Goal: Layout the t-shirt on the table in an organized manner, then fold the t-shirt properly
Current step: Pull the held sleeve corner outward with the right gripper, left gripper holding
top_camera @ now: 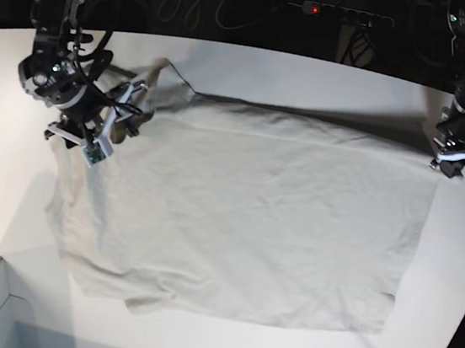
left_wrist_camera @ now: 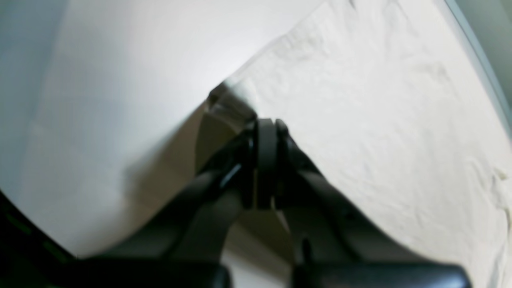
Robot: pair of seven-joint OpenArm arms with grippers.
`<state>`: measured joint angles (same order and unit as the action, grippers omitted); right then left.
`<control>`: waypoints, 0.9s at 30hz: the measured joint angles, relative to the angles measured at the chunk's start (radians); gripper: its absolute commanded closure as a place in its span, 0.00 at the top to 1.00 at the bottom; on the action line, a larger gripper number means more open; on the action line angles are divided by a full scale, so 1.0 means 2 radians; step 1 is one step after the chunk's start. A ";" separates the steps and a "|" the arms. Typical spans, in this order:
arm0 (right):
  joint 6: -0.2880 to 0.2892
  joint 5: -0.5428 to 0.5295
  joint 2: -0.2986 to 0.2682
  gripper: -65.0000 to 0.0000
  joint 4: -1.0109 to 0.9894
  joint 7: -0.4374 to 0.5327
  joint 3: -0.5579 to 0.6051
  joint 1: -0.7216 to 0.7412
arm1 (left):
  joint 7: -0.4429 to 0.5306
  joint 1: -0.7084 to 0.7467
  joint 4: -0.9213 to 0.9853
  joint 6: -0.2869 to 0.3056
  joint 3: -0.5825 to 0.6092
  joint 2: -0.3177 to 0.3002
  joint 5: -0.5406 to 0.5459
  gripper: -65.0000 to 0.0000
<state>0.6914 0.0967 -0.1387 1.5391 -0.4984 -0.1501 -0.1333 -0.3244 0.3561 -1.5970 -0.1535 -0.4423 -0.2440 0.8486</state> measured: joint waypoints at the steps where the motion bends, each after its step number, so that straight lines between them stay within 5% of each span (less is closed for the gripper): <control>1: 0.000 0.000 0.000 0.53 -0.004 0.000 0.000 0.001 | 0.000 0.000 0.000 0.000 0.000 0.000 0.000 0.00; 6: 0.000 0.000 0.000 0.34 -0.007 0.002 0.000 0.002 | 0.000 0.000 0.000 0.000 0.000 0.000 0.000 0.00; 12: 0.000 -0.001 -0.003 0.00 -0.018 0.002 0.002 0.018 | 0.000 0.000 0.000 0.000 0.000 0.000 0.000 0.00; 27: 0.000 -0.002 -0.011 0.00 0.060 -0.002 -0.077 0.030 | 0.000 0.000 -0.027 -0.002 0.000 0.000 0.001 0.00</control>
<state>0.6914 0.0929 -0.1600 1.6592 -0.5030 -0.3035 -0.0742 -0.3252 0.3565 -1.6501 -0.1566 -0.4423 -0.2447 0.8505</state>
